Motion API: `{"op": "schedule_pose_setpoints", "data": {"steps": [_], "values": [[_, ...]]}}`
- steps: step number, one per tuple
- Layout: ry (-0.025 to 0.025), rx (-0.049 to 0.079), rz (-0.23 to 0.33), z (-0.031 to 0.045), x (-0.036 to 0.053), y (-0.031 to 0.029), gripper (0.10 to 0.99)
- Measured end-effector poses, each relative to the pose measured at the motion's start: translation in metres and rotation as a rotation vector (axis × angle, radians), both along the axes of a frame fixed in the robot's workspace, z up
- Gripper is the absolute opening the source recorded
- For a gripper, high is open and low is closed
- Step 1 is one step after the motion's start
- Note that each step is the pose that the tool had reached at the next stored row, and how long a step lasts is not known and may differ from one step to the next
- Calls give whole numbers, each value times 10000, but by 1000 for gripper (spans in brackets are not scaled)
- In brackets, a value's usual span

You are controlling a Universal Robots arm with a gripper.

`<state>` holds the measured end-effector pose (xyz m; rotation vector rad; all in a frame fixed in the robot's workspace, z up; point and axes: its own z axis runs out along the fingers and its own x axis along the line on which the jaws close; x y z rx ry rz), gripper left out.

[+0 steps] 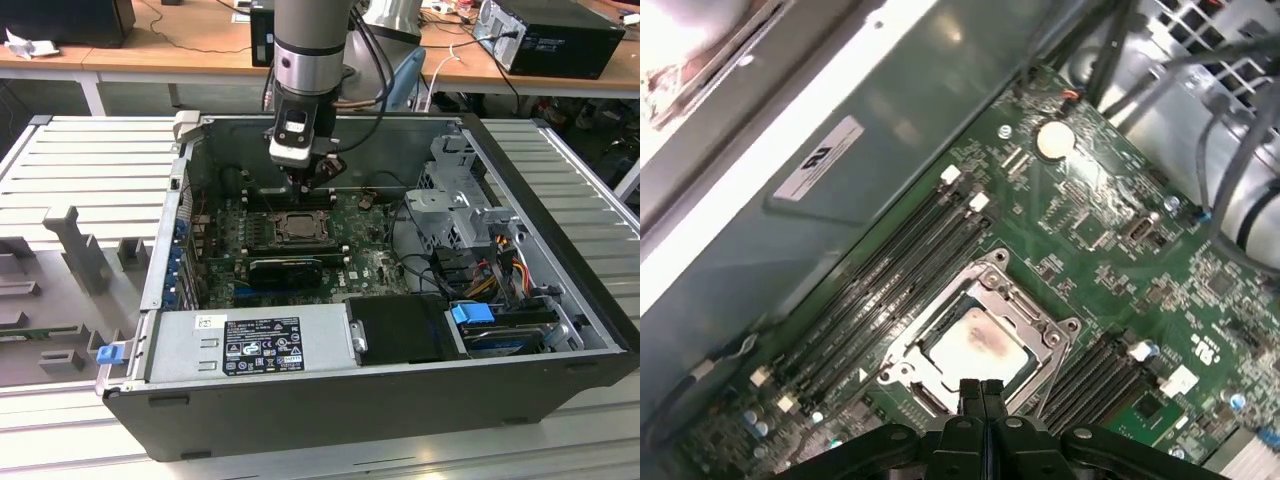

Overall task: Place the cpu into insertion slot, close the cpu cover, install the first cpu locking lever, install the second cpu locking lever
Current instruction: 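Install the first cpu locking lever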

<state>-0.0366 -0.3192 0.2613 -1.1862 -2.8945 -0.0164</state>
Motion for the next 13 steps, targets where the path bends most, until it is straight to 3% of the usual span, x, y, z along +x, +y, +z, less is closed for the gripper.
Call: {"op": "schedule_pose_setpoints", "data": {"steps": [4, 10, 13], "values": [[0, 0, 839, 0, 0, 0, 106], [1, 0, 2713, -1, 0, 0, 106], [0, -1, 3276, -2, 0, 0, 106]]}}
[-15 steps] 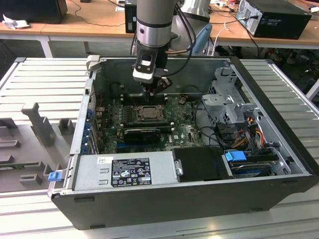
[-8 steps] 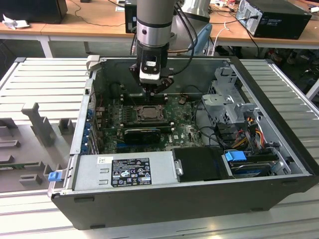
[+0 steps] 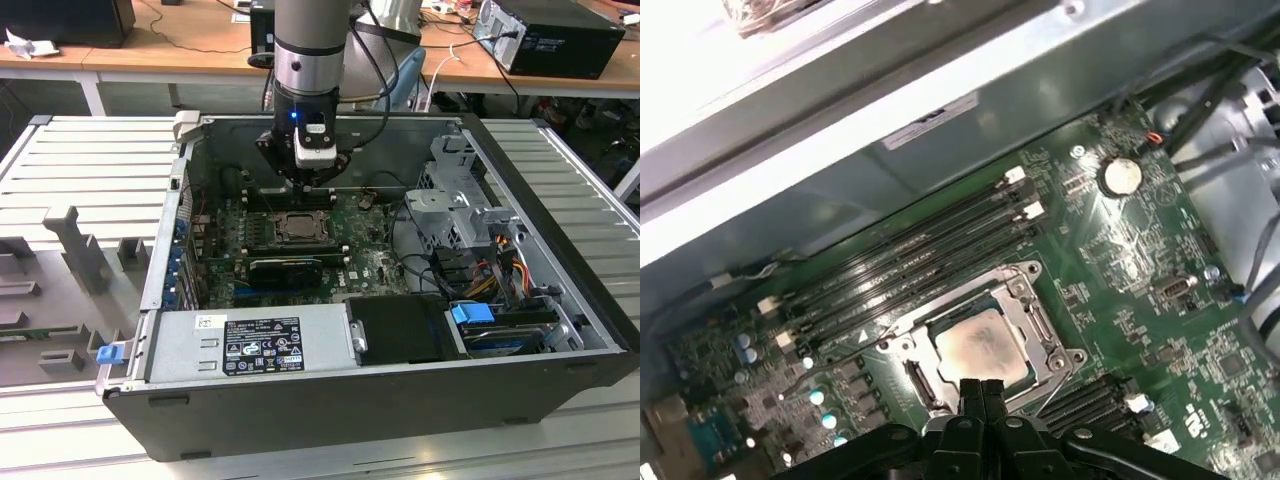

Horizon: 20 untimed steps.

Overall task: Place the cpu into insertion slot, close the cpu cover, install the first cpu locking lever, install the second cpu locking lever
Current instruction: 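Install the first cpu locking lever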

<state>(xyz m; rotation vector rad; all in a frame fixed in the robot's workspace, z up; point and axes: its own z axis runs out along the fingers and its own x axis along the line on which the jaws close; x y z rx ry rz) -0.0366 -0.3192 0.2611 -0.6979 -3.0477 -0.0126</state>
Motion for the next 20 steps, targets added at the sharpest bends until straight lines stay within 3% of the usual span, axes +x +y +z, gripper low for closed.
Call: {"op": "schedule_pose_setpoints", "data": {"steps": [3, 8, 16, 20], "values": [[0, 0, 616, -1, 0, 0, 106], [0, 0, 2550, -4, 0, 0, 106], [-3, 8, 3774, -8, -5, 0, 106], [-20, 103, 3789, -19, -123, 0, 106]]}}
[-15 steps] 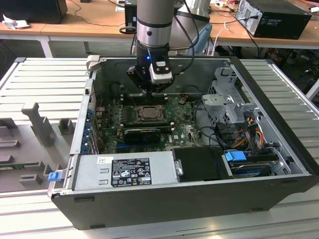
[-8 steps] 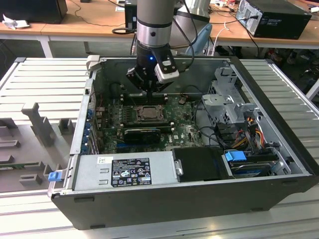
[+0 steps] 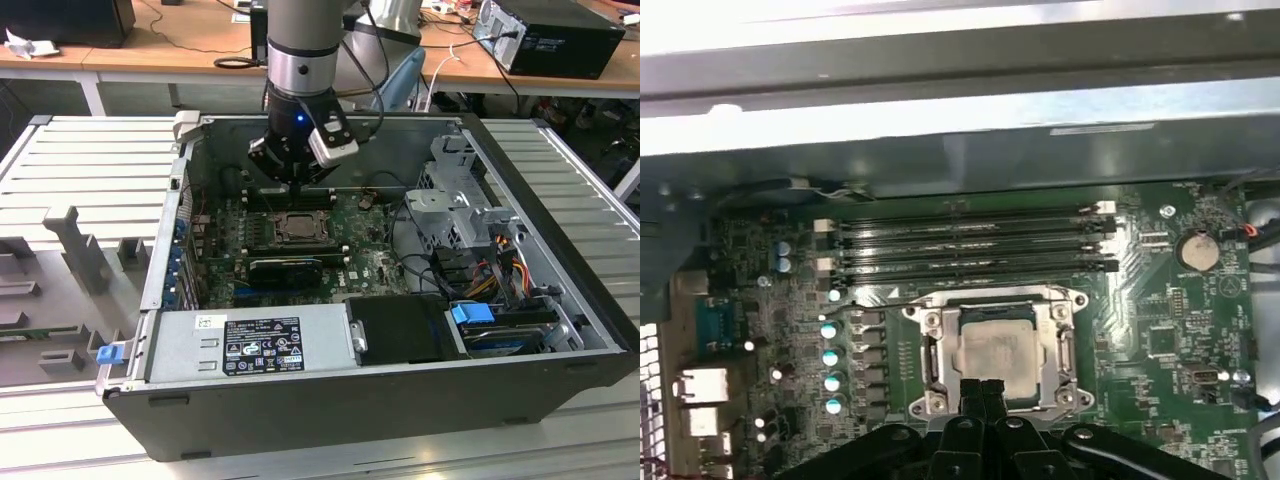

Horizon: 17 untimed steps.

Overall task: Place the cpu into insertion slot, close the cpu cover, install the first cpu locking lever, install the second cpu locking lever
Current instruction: 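Install the first cpu locking lever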

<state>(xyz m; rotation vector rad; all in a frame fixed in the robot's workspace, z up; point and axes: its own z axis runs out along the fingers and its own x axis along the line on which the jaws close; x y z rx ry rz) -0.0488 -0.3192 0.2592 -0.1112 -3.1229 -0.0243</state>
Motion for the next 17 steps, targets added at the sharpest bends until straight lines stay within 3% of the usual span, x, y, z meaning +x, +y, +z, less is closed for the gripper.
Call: {"op": "schedule_pose_setpoints", "data": {"steps": [4, 7, 13, 17], "values": [[-1, 69, 2, -11, -199, 0, 106], [-1, 85, -1, -13, -399, 2, 106], [-11, 84, 5, -13, -536, 41, 106], [-13, 86, 5, -14, -587, 99, 106]]}}
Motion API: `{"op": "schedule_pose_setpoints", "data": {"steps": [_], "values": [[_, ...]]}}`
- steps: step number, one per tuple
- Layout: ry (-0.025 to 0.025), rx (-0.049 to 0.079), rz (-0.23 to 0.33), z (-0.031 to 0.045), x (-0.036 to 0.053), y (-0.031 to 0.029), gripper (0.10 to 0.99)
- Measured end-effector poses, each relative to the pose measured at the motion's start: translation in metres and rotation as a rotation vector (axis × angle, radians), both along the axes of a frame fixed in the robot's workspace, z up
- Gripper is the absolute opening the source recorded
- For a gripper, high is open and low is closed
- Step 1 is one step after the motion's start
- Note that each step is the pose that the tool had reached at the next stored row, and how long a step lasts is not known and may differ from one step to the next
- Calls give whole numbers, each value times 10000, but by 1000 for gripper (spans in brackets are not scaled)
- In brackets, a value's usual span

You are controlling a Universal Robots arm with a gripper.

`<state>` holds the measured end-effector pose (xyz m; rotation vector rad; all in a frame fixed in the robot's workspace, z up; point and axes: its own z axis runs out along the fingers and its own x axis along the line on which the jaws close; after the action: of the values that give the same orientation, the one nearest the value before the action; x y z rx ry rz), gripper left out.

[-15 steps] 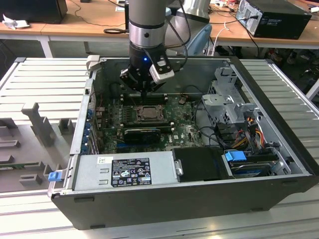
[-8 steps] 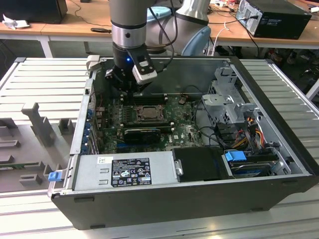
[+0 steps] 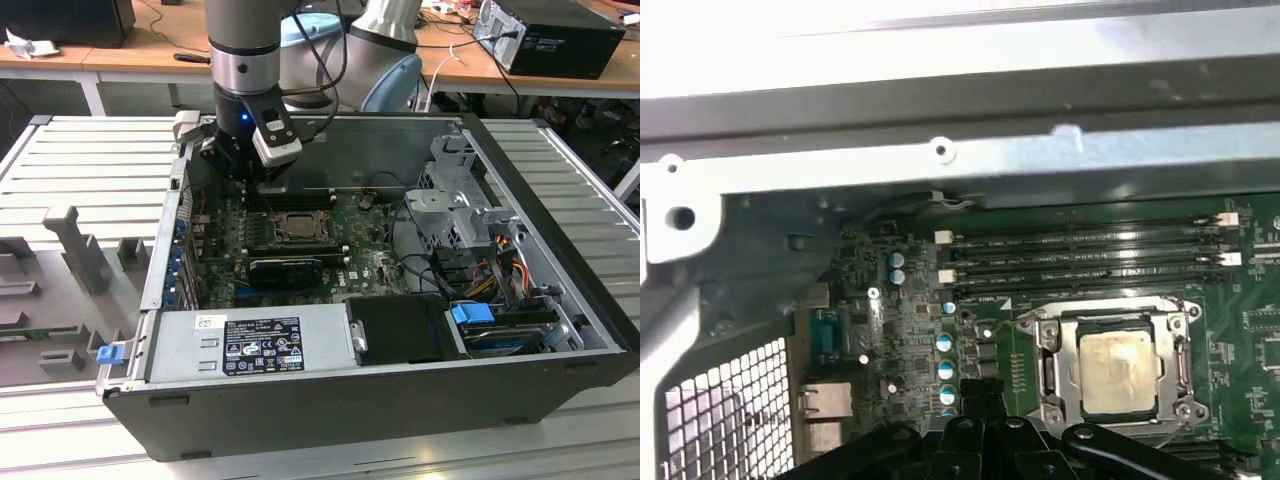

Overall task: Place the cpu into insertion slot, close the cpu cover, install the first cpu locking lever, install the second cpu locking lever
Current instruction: 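Install the first cpu locking lever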

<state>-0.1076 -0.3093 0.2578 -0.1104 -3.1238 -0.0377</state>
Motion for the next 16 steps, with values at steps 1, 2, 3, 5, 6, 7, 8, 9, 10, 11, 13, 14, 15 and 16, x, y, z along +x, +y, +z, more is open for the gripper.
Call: {"op": "schedule_pose_setpoints", "data": {"steps": [1, 2, 3, 5, 6, 7, 8, 9, 10, 11, 13, 14, 15, 16], "values": [[0, -1, 0, 0, -12, 32, 106], [1, -2, -1, 0, -22, 61, 106], [1, -1, -1, -1, -29, 79, 106], [0, 0, 1, -2, -36, 115, 106], [0, 0, 0, -3, -36, 135, 106], [0, 0, 0, -3, -36, 153, 106], [0, 0, 2, -4, -36, 178, 106], [0, -1, 6, -4, -36, 202, 106], [2, -2, 14, -4, -34, 217, 106], [0, 0, 25, -6, -23, 230, 106], [2, -2, 28, -7, 3, 238, 106], [1, -9, 29, -12, 46, 241, 106], [1, -15, 29, -16, 97, 242, 106], [0, -17, 30, -18, 136, 242, 106]]}}
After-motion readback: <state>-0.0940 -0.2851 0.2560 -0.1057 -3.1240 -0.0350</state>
